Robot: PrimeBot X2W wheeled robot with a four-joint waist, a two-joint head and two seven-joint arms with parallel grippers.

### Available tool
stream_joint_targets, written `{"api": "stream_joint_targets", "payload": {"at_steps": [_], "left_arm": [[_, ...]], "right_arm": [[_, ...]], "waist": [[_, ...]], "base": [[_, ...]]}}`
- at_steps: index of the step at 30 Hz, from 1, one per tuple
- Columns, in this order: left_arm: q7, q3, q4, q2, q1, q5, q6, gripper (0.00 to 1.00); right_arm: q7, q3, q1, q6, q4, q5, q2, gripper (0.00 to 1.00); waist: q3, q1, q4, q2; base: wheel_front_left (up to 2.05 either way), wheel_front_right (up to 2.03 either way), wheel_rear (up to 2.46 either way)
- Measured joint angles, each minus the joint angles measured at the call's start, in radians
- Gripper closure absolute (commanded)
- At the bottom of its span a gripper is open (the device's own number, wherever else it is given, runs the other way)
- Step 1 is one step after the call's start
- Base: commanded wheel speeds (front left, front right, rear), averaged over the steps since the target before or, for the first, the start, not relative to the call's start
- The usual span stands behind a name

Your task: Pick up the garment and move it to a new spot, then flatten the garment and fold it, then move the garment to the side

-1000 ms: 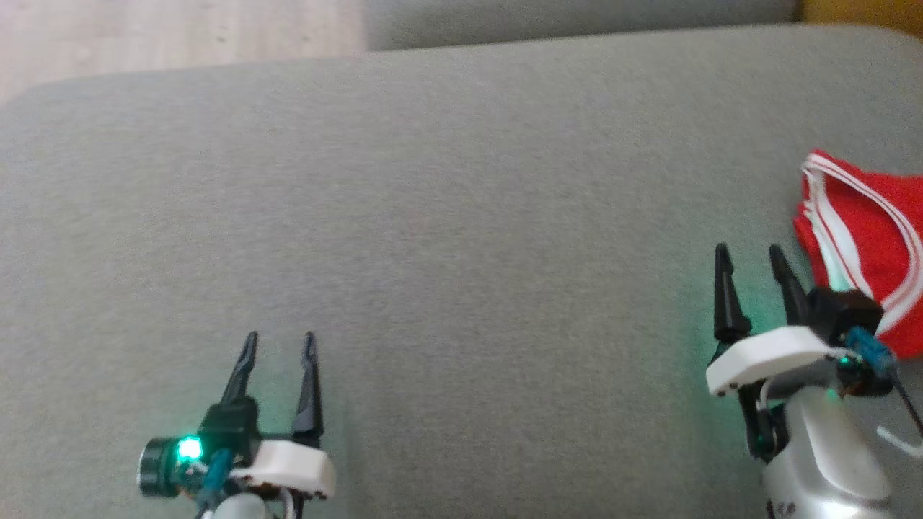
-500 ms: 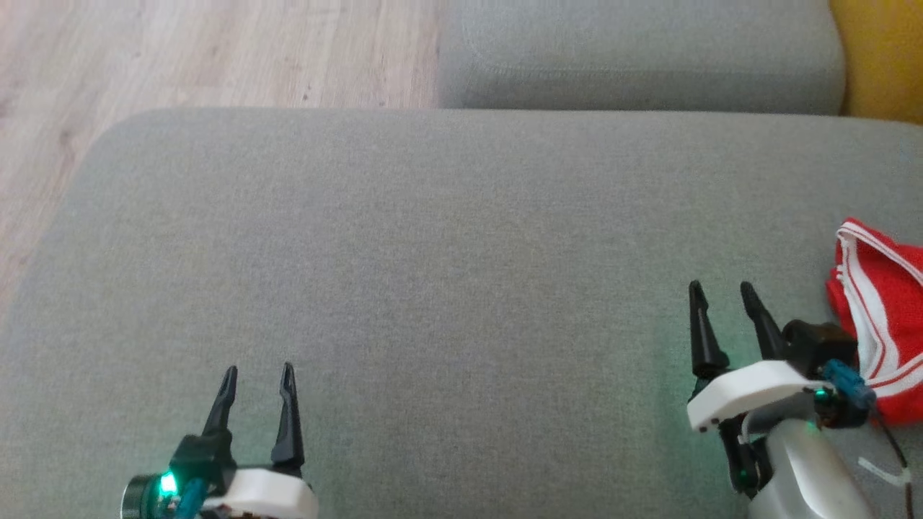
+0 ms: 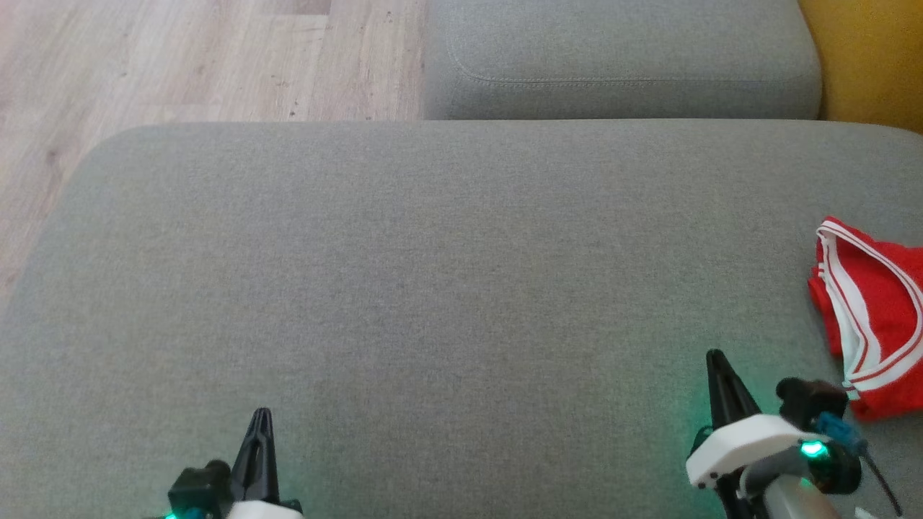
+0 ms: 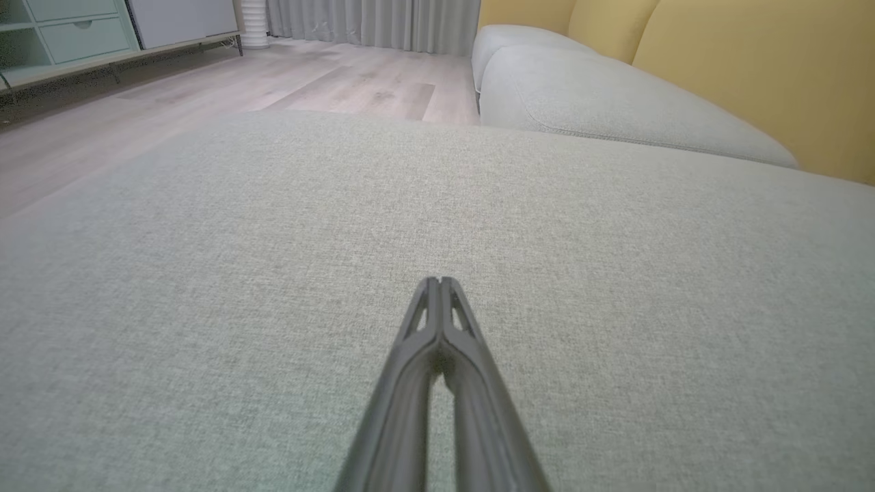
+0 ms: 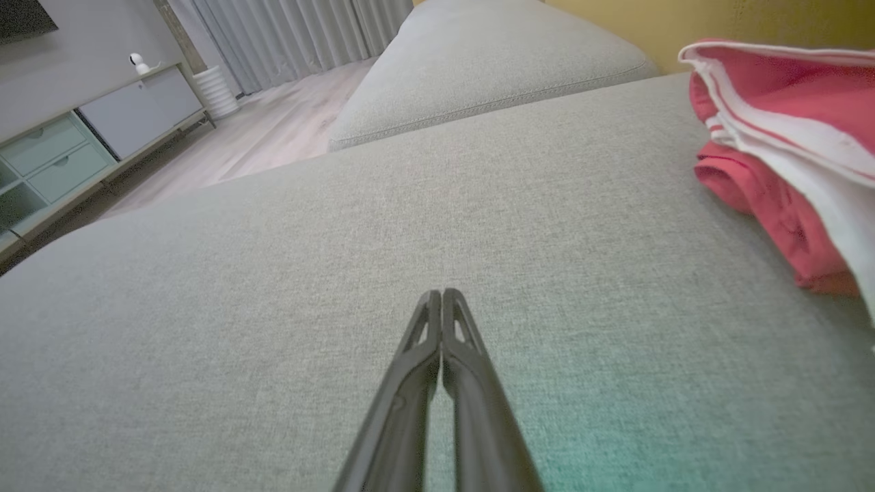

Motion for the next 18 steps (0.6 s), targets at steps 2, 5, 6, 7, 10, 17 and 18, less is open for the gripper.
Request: {"api": "stream_joint_targets", "payload": {"at_steps": [2, 5, 6, 7, 10, 17, 18], "left_arm": [[0.010, 0.001, -0.006, 0.000, -0.002, -0.035, -0.004, 1.00], [0.010, 0.002, -0.008, 0.000, -0.003, -0.059, -0.005, 1.00], [0.012, 0.003, -0.009, 0.000, -0.003, -0.070, -0.006, 1.00], [0.019, 0.003, -0.010, 0.000, -0.003, -0.082, -0.007, 1.00], [0.027, 0.005, -0.016, 0.000, -0.003, -0.118, -0.011, 1.00], [0.046, 0.021, -0.029, 0.000, -0.003, -0.200, -0.014, 1.00], [0.048, 0.023, -0.032, 0.000, -0.003, -0.212, -0.014, 1.00]], "right_arm": [[0.009, -0.003, -0.009, 0.000, -0.014, 0.034, 0.000, 1.00], [0.013, -0.004, -0.009, 0.000, -0.022, 0.057, 0.000, 1.00], [0.018, -0.005, -0.009, 0.000, -0.025, 0.068, 0.000, 1.00], [0.019, -0.005, -0.009, 0.000, -0.029, 0.079, 0.000, 1.00], [0.030, -0.009, -0.008, 0.000, -0.039, 0.114, 0.000, 1.00], [0.044, -0.019, -0.008, 0.000, -0.065, 0.192, 0.000, 1.00], [0.048, -0.021, -0.008, 0.000, -0.069, 0.203, 0.000, 1.00]], "waist": [[0.001, 0.0001, -0.002, 0.0000], [0.001, 0.0000, -0.004, 0.0000], [0.001, 0.0000, -0.004, 0.0000], [0.001, 0.0001, -0.005, 0.0000], [0.002, 0.0000, -0.007, 0.0000], [0.003, 0.0001, -0.013, 0.0000], [0.003, 0.0001, -0.013, 0.0000]], "base": [[0.00, 0.00, 0.00], [0.00, 0.00, 0.00], [0.00, 0.00, 0.00], [0.00, 0.00, 0.00], [0.00, 0.00, 0.00], [0.00, 0.00, 0.00], [0.00, 0.00, 0.00]]}}
